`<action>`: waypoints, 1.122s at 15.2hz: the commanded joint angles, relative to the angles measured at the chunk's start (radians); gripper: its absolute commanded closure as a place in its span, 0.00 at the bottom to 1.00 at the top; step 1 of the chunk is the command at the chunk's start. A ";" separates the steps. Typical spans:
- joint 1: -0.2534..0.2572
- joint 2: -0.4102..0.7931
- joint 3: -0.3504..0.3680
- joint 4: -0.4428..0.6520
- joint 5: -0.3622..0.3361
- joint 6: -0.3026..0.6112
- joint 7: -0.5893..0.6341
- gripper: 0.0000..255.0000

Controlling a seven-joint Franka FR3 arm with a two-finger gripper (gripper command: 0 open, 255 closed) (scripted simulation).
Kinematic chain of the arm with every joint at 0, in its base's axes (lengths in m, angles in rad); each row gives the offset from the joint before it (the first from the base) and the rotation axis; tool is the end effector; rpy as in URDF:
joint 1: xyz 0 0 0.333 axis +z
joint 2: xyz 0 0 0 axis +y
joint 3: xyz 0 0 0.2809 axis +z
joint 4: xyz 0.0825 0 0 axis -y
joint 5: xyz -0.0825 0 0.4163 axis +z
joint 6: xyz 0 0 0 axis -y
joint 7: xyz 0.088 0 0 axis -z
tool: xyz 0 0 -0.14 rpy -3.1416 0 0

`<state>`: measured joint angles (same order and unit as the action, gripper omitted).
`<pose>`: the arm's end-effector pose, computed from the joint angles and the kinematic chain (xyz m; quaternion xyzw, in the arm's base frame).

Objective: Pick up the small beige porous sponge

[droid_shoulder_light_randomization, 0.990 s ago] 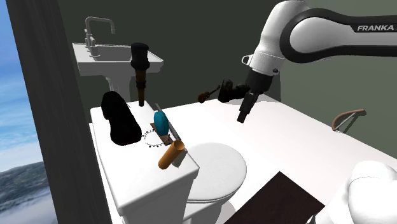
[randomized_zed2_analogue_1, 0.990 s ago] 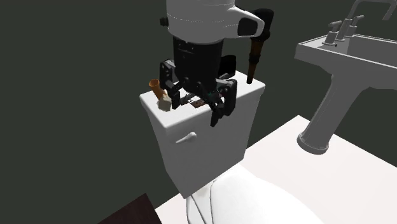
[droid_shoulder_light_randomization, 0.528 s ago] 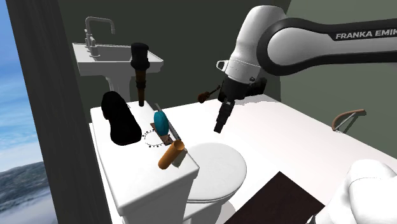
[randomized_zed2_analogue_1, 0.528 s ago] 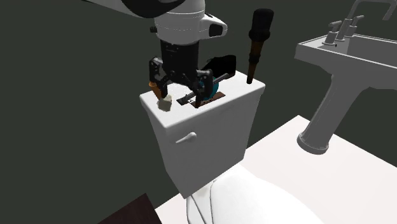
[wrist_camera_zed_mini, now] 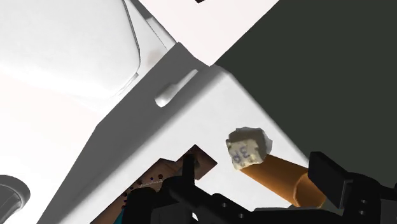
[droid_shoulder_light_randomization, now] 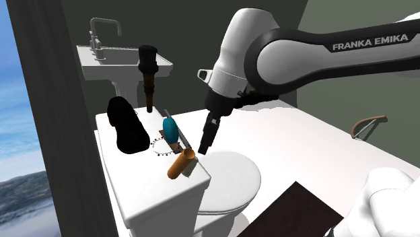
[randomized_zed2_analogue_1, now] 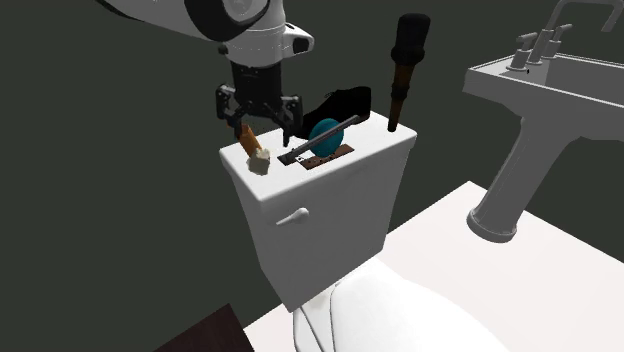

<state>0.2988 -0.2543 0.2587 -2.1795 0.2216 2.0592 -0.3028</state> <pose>0.4441 0.3004 0.4277 -0.9237 -0.3715 -0.0550 0.0761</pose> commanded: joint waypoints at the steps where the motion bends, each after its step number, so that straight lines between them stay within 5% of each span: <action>1: 0.014 0.015 0.016 -0.008 0.005 0.032 -0.003 0.00; 10: 0.016 0.040 0.023 -0.073 0.010 0.121 -0.013 0.00; 11: 0.016 0.041 0.023 -0.072 0.010 0.121 -0.013 1.00; 17: 0.016 0.041 0.023 -0.072 0.010 0.121 -0.013 1.00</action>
<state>0.3150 -0.2136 0.2818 -2.2501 0.2313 2.1801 -0.3155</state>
